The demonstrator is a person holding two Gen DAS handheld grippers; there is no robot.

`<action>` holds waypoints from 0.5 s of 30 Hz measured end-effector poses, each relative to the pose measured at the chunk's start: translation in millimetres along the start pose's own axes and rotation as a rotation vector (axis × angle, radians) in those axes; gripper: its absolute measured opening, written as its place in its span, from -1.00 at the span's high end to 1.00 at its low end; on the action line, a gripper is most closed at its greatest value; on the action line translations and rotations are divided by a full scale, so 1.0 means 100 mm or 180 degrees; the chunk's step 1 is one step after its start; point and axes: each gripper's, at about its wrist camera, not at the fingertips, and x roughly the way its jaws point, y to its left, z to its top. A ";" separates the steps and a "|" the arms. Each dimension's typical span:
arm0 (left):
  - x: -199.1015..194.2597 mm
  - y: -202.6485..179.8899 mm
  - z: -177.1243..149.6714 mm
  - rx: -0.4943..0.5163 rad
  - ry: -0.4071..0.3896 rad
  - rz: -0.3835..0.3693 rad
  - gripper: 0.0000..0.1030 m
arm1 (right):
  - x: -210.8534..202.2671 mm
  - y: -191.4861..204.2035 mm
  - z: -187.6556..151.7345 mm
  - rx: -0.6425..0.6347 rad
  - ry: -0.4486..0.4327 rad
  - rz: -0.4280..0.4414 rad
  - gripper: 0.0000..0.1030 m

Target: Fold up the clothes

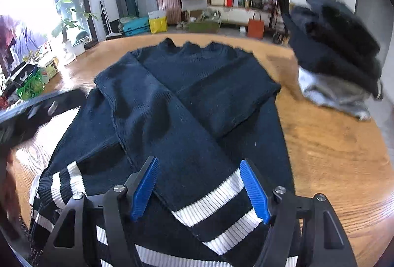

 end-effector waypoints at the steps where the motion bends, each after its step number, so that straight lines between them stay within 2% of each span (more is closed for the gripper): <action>1: 0.13 -0.06 0.06 0.0159 0.0138 -0.0002 0.42 | 0.02 -0.04 -0.04 0.0033 0.0058 -0.0001 -0.40; 3: 0.40 -0.16 0.15 0.0402 0.0389 -0.0078 0.60 | 0.03 -0.12 -0.12 0.0082 0.0089 0.0024 -0.40; 5: 0.65 -0.13 0.22 0.0441 0.0606 -0.0086 0.60 | 0.02 -0.19 -0.13 0.0065 0.0103 0.0022 -0.40; 7: 0.78 -0.02 0.25 0.0405 0.0710 -0.0040 0.60 | 0.02 -0.26 -0.15 0.0048 0.0117 0.0019 -0.41; 8: 0.79 0.09 0.30 0.0311 0.0693 -0.0169 0.61 | 0.02 -0.30 -0.16 0.0048 0.0120 0.0030 -0.41; 12: 0.81 0.60 0.46 -0.0099 0.0768 -0.0267 0.65 | 0.00 -0.43 -0.18 0.0136 0.0094 0.0203 -0.42; 15: 0.81 0.91 0.52 -0.0323 0.0789 -0.0479 0.66 | 0.02 -0.50 -0.19 0.0157 0.0086 0.0291 -0.42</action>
